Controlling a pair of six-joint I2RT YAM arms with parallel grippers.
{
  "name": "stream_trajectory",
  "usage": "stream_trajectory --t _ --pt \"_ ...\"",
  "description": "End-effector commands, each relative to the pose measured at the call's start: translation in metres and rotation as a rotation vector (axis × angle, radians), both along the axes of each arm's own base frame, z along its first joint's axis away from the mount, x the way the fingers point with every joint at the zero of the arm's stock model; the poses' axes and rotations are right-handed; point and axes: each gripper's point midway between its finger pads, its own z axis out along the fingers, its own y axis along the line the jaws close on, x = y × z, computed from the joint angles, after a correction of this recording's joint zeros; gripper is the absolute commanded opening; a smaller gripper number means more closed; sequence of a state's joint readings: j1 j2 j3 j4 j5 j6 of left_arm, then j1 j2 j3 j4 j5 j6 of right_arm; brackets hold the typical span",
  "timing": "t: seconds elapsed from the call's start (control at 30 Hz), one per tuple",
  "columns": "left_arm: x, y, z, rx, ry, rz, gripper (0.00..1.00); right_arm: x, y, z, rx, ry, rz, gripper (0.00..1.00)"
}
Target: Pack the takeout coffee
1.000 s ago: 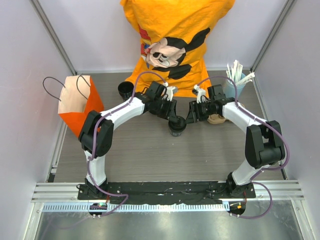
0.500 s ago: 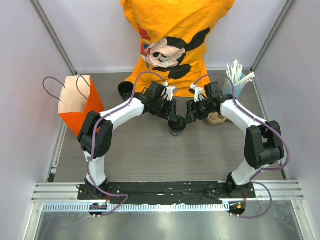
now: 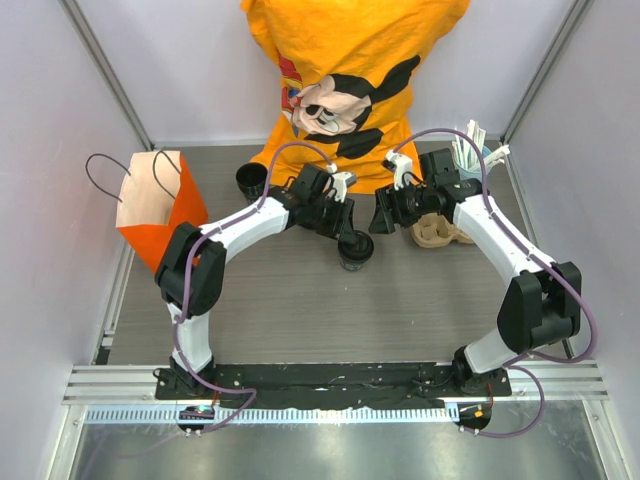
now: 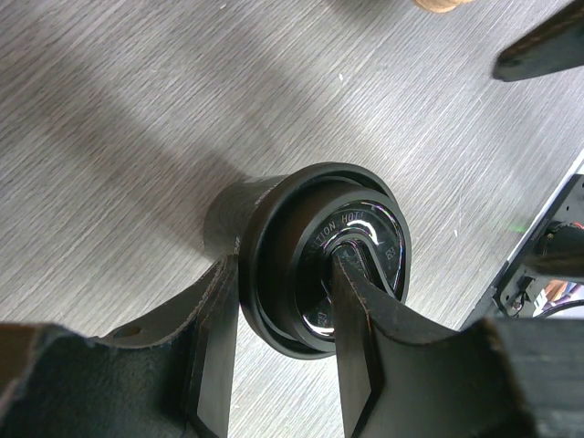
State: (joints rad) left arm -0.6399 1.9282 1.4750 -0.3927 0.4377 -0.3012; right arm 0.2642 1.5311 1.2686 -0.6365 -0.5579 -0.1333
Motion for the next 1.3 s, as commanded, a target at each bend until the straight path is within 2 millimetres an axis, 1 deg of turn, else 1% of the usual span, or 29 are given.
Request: stream_trajectory --t 0.0,0.07,0.17,0.2,0.27,0.3,0.37,0.4,0.53,0.67,0.83,0.93,0.97,1.03,1.07,1.13,1.17,1.2,1.23,1.27 --pt "-0.004 0.043 -0.057 0.224 0.021 0.023 0.38 -0.001 0.0 0.03 0.031 -0.069 0.023 0.7" --pt "-0.004 0.042 -0.053 0.207 0.021 0.021 0.39 -0.001 -0.001 0.031 0.032 -0.07 0.022 0.7" --pt "0.0 0.041 -0.044 0.174 0.014 0.019 0.45 -0.002 -0.001 0.032 0.036 -0.069 0.024 0.7" --pt "0.002 0.041 -0.041 0.164 0.015 0.021 0.5 -0.002 0.0 0.031 0.037 -0.07 0.027 0.71" --pt "0.003 0.04 -0.035 0.14 0.016 0.017 0.54 -0.003 0.0 0.03 0.038 -0.064 0.031 0.71" --pt "0.005 0.038 -0.031 0.133 0.012 0.016 0.57 -0.003 0.0 0.03 0.038 -0.066 0.03 0.71" --pt "0.008 0.038 -0.027 0.122 0.01 0.012 0.61 -0.003 0.0 0.029 0.04 -0.065 0.034 0.71" --pt "0.009 0.034 -0.02 0.1 0.006 0.002 0.63 -0.003 0.0 0.03 0.043 -0.066 0.034 0.71" --pt "0.011 0.028 -0.005 0.065 -0.014 -0.022 0.7 -0.004 0.001 0.03 0.046 -0.063 0.04 0.71" --pt "0.013 0.019 0.018 0.008 -0.044 -0.052 0.76 -0.004 0.0 0.029 0.043 -0.065 0.042 0.72" --pt "0.014 0.009 0.044 -0.061 -0.068 -0.094 0.79 -0.003 -0.001 0.028 0.045 -0.061 0.043 0.72" --pt "0.017 0.006 0.061 -0.097 -0.087 -0.107 0.8 -0.003 0.0 0.03 0.049 -0.067 0.047 0.72" --pt "0.018 0.004 0.069 -0.116 -0.096 -0.112 0.81 -0.003 0.0 0.031 0.051 -0.072 0.051 0.72" --pt "0.022 0.006 0.079 -0.124 -0.111 -0.105 0.82 -0.003 -0.001 0.033 0.048 -0.079 0.053 0.72" --pt "0.024 0.009 0.091 -0.129 -0.126 -0.1 0.84 -0.003 -0.002 0.035 0.047 -0.086 0.055 0.73" --pt "0.033 0.02 0.102 -0.122 -0.151 -0.073 0.87 -0.003 -0.005 0.038 0.037 -0.107 0.065 0.75" --pt "0.034 0.027 0.117 -0.119 -0.172 -0.059 0.91 -0.003 -0.006 0.04 0.033 -0.119 0.069 0.78" --pt "0.044 0.041 0.122 -0.096 -0.203 -0.024 0.93 -0.005 -0.007 0.041 0.027 -0.117 0.076 0.79" --pt "0.047 0.05 0.129 -0.081 -0.216 -0.005 0.96 -0.006 -0.008 0.041 0.015 -0.132 0.094 0.81" --pt "0.048 0.06 0.136 -0.067 -0.226 0.015 1.0 -0.007 -0.008 0.044 0.016 -0.141 0.106 0.85"
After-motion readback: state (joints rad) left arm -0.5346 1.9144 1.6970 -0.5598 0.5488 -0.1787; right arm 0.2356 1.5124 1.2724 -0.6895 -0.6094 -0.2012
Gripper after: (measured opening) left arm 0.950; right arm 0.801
